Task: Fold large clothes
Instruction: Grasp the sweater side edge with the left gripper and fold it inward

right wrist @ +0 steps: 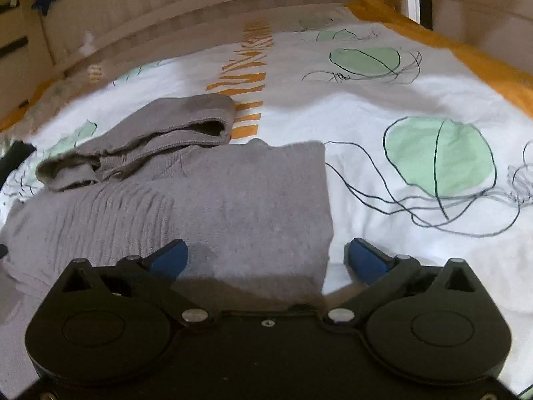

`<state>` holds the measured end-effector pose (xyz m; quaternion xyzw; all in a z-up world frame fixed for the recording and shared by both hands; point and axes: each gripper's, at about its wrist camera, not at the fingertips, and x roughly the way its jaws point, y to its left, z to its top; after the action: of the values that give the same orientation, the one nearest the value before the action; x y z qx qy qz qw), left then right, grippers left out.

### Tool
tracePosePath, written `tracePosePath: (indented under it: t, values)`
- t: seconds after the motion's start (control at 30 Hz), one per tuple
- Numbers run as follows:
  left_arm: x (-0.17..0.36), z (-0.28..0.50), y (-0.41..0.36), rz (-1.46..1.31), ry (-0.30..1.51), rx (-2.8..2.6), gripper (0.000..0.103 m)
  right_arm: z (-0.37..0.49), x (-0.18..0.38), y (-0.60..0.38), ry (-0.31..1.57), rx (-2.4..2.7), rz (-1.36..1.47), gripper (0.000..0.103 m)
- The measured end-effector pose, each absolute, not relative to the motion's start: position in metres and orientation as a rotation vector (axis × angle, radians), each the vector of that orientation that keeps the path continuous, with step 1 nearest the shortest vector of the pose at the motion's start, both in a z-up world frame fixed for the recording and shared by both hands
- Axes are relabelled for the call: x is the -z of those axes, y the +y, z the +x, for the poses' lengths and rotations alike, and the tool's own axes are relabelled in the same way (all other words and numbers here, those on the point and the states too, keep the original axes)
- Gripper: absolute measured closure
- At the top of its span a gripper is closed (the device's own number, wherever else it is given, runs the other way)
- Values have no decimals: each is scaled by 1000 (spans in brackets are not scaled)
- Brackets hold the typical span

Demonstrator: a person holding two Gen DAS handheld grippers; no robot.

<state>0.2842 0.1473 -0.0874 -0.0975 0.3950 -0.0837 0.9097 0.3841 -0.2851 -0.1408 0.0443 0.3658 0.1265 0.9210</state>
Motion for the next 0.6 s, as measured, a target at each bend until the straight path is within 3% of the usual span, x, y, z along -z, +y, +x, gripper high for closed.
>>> tracePosePath:
  t: [0.1, 0.23, 0.4, 0.6]
  values:
    - [62, 280, 144, -118, 805, 185, 50, 386, 127, -286, 803, -253, 105, 2]
    - [28, 294, 143, -95, 760, 216, 43, 377, 89, -289, 697, -244, 128, 3]
    - [15, 344, 133, -158, 760, 249, 42, 398, 57, -278, 650, -350, 177, 3]
    - [41, 414, 123, -282, 820, 254, 43, 456, 64, -254, 694, -421, 242, 5]
